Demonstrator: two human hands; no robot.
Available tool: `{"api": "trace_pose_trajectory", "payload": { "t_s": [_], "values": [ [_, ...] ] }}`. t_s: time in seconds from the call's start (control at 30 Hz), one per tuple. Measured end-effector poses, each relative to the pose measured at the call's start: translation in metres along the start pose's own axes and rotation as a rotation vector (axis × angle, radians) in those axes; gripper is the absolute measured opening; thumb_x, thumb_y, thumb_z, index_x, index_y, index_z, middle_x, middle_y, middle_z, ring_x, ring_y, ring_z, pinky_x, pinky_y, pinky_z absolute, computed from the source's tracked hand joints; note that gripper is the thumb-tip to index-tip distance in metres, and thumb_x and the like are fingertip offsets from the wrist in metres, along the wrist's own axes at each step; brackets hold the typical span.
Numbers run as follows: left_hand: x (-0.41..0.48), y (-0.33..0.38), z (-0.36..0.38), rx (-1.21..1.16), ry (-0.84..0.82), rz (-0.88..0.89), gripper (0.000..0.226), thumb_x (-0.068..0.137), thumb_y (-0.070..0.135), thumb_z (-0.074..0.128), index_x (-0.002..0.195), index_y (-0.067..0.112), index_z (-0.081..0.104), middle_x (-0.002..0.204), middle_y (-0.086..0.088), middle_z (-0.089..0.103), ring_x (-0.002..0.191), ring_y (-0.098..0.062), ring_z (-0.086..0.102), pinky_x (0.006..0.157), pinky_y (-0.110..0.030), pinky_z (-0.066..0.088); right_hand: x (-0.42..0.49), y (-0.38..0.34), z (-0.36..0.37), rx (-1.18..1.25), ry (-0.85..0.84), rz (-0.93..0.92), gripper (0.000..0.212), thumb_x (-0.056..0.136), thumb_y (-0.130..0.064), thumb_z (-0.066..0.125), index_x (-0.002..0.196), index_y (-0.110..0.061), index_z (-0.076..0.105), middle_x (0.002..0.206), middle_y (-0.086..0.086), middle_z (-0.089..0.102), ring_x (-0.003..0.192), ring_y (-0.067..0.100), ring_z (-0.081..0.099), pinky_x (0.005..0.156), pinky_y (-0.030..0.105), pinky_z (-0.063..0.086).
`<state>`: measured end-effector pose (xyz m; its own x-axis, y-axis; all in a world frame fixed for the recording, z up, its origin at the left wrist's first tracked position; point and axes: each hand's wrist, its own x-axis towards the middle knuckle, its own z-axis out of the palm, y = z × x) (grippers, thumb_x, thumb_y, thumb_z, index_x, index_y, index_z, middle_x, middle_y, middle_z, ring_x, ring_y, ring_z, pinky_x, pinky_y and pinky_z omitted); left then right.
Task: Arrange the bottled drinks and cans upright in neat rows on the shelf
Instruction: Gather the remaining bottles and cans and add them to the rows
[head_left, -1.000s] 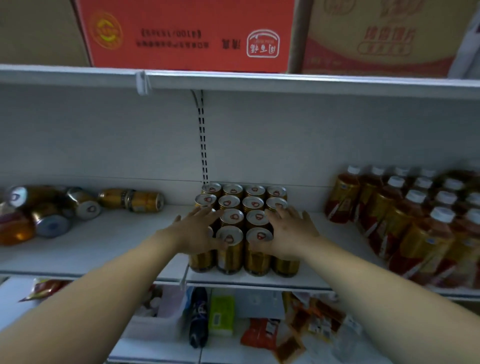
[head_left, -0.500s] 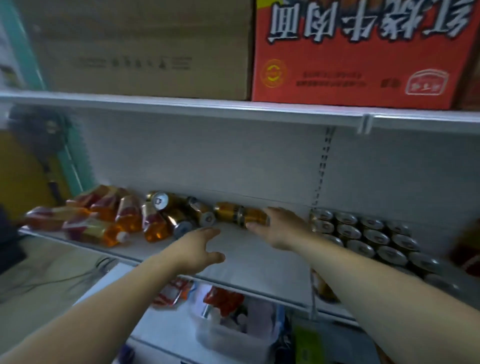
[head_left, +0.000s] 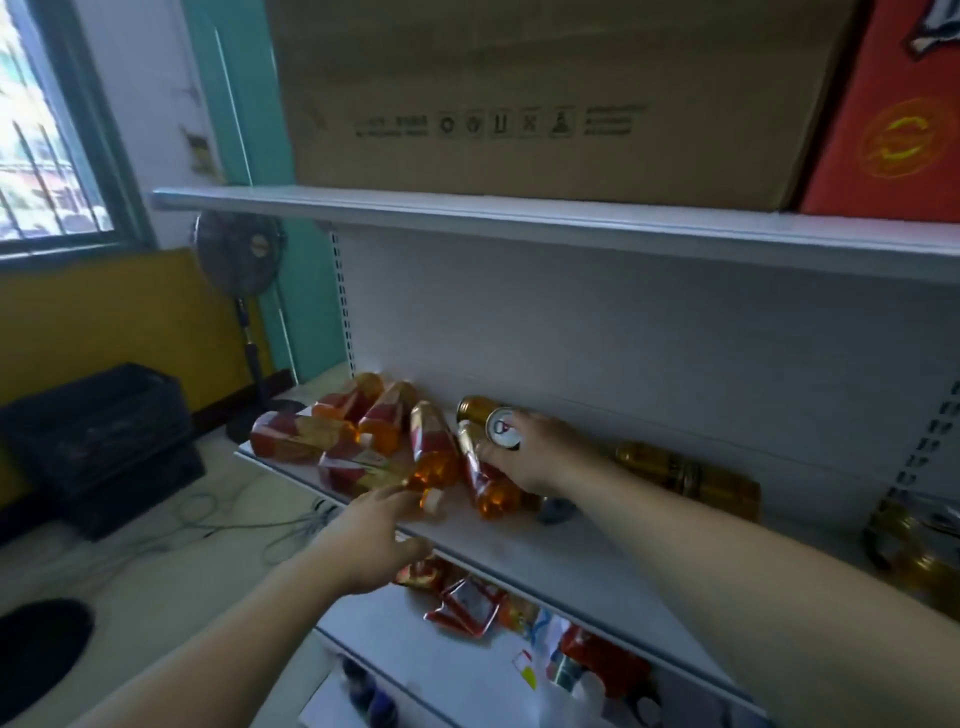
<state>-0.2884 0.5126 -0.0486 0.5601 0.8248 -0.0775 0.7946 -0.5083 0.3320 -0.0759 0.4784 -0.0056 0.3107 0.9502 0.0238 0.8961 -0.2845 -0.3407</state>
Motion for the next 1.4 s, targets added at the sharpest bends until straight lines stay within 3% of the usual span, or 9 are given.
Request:
{"api": "trace_pose_trajectory", "payload": {
  "t_s": [0.1,0.27,0.5,0.67,0.83,1.0,1.1,1.2,1.4],
  "values": [
    [0.018,-0.033,-0.004,0.012,0.06,-0.044,0.07,0.086,0.048,0.059,0.147,0.028,0.029,0.155,0.004,0.025,0.141,-0.018,0.027,0.112,-0.032,0.028,0.037,-0.021,0.017,-0.027,-0.029,-0.082,0.07,0.087,-0.066,0.048,0.14,-0.02,0.044,0.145,0.009,0.045,0.131,0.028,0.044,0.103,0.037,0.038],
    [0.061,-0.084,-0.012,0.14,0.105,-0.111,0.077,0.085,0.049,0.06,0.149,0.035,0.019,0.16,0.003,0.012,0.148,-0.02,0.007,0.117,-0.04,0.021,0.106,-0.049,0.05,-0.03,-0.096,-0.149,0.056,0.087,-0.055,0.057,0.129,-0.019,0.049,0.126,0.009,0.055,0.112,0.027,0.055,0.084,0.033,0.043],
    [0.118,-0.119,-0.018,0.396,-0.073,0.134,0.09,0.084,0.052,0.059,0.149,0.039,0.0,0.16,0.006,-0.001,0.147,-0.02,-0.008,0.116,-0.047,-0.005,0.182,-0.075,0.095,-0.091,-0.212,-0.008,0.081,0.084,-0.053,0.061,0.144,-0.007,0.03,0.143,0.017,0.042,0.128,0.033,0.045,0.102,0.038,0.04],
    [0.145,-0.141,-0.018,0.438,-0.111,0.317,0.091,0.082,0.057,0.058,0.149,0.04,-0.002,0.16,0.005,0.005,0.148,-0.019,-0.002,0.109,-0.04,-0.012,0.206,-0.084,0.121,-0.192,-0.259,0.124,0.106,0.076,-0.065,0.062,0.15,-0.013,0.008,0.141,0.017,0.047,0.123,0.034,0.05,0.098,0.043,0.043],
    [0.165,-0.148,-0.029,0.395,-0.114,0.498,0.085,0.081,0.055,0.062,0.149,0.029,0.018,0.156,0.005,0.023,0.146,-0.015,0.014,0.115,-0.031,-0.002,0.214,-0.092,0.122,-0.125,-0.201,0.274,0.097,0.075,-0.052,0.066,0.149,-0.017,0.013,0.138,0.013,0.05,0.119,0.034,0.053,0.093,0.04,0.045],
    [0.175,-0.156,-0.028,0.279,-0.12,0.562,0.08,0.077,0.055,0.066,0.144,0.029,0.029,0.147,0.006,0.038,0.137,-0.014,0.031,0.115,-0.031,0.02,0.199,-0.103,0.098,0.082,0.017,0.336,0.102,0.078,-0.043,0.069,0.153,-0.019,0.005,0.145,0.013,0.041,0.125,0.033,0.048,0.095,0.037,0.044],
    [0.177,-0.164,-0.025,0.197,-0.108,0.56,0.083,0.071,0.057,0.068,0.142,0.03,0.032,0.141,0.008,0.043,0.13,-0.014,0.037,0.11,-0.031,0.028,0.181,-0.11,0.074,0.245,0.207,0.308,0.1,0.071,-0.041,0.07,0.151,-0.022,0.013,0.136,0.009,0.047,0.119,0.031,0.052,0.093,0.038,0.046],
    [0.176,-0.167,-0.025,-0.025,-0.076,0.511,0.085,0.064,0.052,0.075,0.137,0.029,0.039,0.132,0.008,0.05,0.12,-0.013,0.047,0.1,-0.026,0.038,0.155,-0.115,0.049,0.445,0.387,0.266,0.084,0.067,-0.038,0.068,0.14,-0.025,0.03,0.113,0.0,0.056,0.093,0.02,0.059,0.078,0.038,0.051],
    [0.172,-0.153,-0.017,-0.417,-0.099,0.42,0.083,0.055,0.043,0.085,0.126,0.029,0.046,0.112,0.009,0.058,0.099,-0.011,0.057,0.086,-0.027,0.049,0.095,-0.113,0.006,0.665,0.714,0.206,0.047,0.075,-0.014,0.073,0.114,-0.025,0.049,0.097,-0.007,0.061,0.086,0.005,0.06,0.069,0.021,0.045]
  ]
}}
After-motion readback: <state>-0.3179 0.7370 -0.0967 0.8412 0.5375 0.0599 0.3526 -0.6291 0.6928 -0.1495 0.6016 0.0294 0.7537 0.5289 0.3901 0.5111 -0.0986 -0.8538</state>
